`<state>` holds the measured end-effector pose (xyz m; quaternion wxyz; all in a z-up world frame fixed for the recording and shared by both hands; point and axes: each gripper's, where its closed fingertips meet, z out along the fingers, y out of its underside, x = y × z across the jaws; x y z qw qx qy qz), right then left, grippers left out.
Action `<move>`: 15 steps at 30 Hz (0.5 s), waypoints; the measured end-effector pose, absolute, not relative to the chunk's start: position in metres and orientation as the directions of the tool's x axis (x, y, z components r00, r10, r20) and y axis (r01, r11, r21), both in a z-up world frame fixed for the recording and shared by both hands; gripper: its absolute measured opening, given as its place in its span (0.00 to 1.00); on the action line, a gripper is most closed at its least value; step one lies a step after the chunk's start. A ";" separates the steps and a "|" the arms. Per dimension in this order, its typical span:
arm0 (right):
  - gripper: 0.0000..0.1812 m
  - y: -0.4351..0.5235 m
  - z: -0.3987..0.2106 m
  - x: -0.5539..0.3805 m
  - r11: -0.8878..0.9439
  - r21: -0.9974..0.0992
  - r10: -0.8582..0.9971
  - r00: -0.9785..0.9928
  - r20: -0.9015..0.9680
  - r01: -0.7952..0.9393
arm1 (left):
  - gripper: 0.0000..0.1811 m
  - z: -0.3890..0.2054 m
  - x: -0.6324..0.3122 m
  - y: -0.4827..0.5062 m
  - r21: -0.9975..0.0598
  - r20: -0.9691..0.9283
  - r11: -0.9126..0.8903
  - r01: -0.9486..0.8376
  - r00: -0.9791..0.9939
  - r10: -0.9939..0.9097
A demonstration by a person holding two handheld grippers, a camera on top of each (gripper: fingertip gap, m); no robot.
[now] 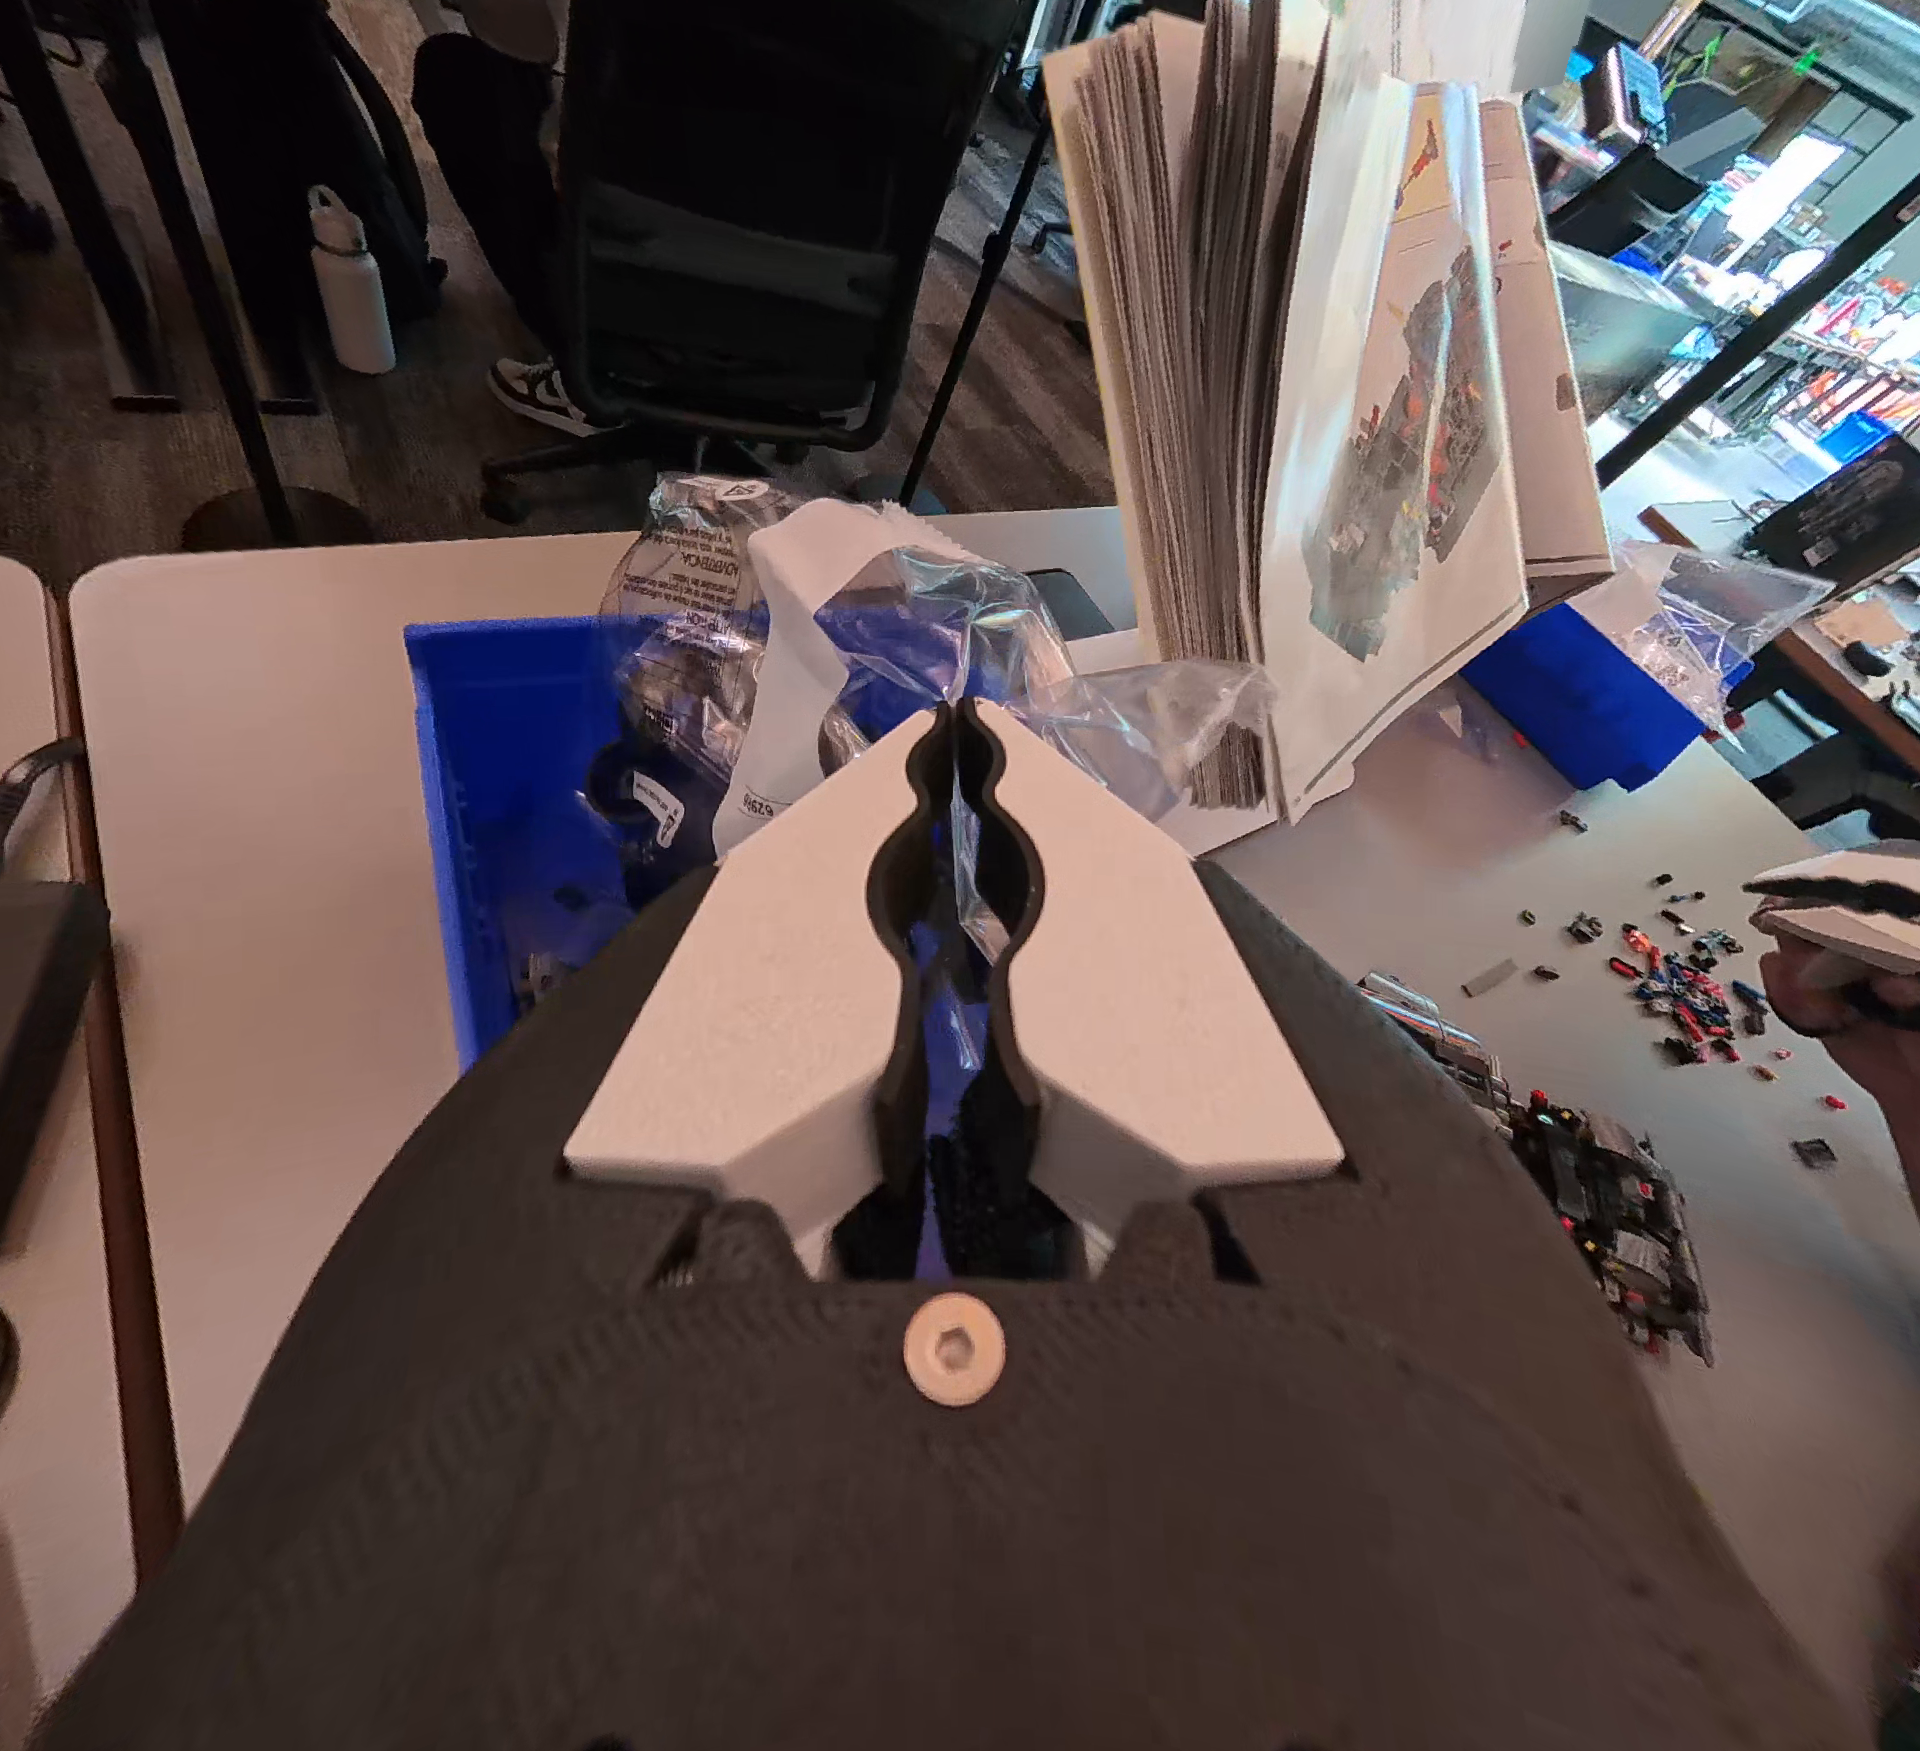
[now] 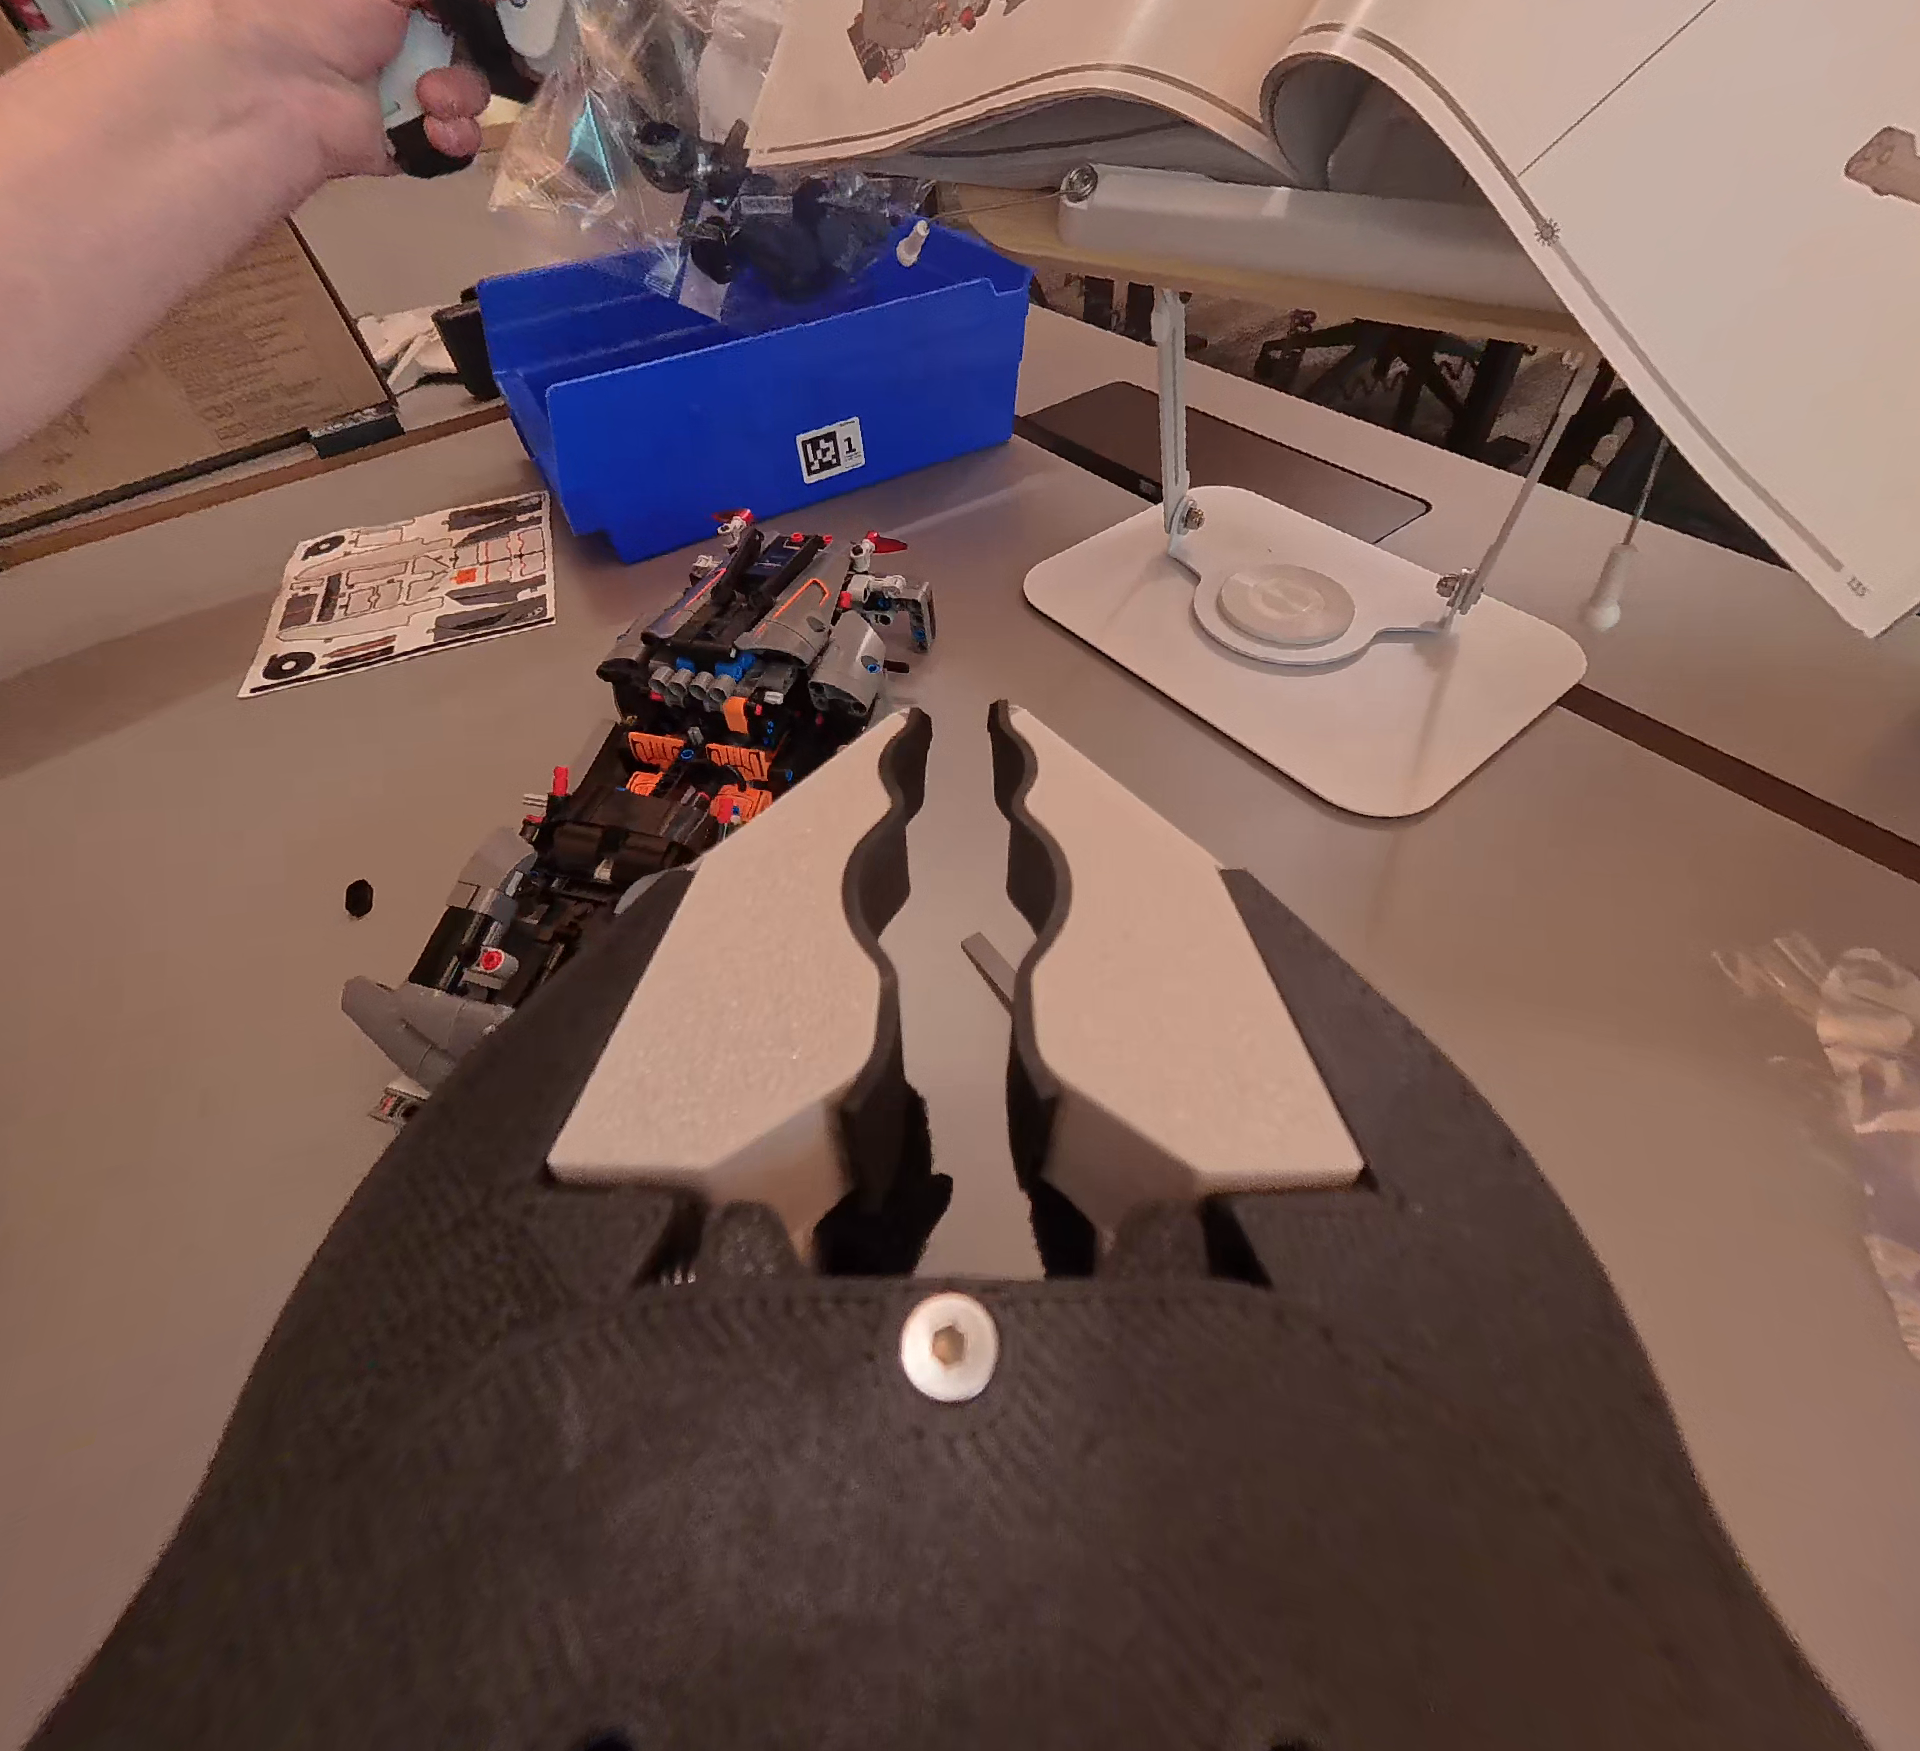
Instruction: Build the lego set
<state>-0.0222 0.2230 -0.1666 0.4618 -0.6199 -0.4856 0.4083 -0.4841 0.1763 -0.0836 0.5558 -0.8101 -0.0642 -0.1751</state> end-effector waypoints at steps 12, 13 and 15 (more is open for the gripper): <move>0.06 0.226 -0.176 -0.018 -0.124 -0.972 0.979 0.183 -0.088 0.198 | 0.00 -0.050 -0.483 0.178 -0.884 0.339 -0.387 0.263 0.930 -0.142; 0.06 0.226 -0.177 -0.018 -0.126 -0.972 0.979 0.181 -0.090 0.197 | 0.00 -0.049 -0.481 0.177 -0.884 0.333 -0.391 0.256 0.932 -0.144; 0.06 0.226 -0.179 -0.018 -0.127 -0.972 0.980 0.178 -0.092 0.195 | 0.00 -0.047 -0.476 0.175 -0.886 0.317 -0.401 0.232 0.935 -0.160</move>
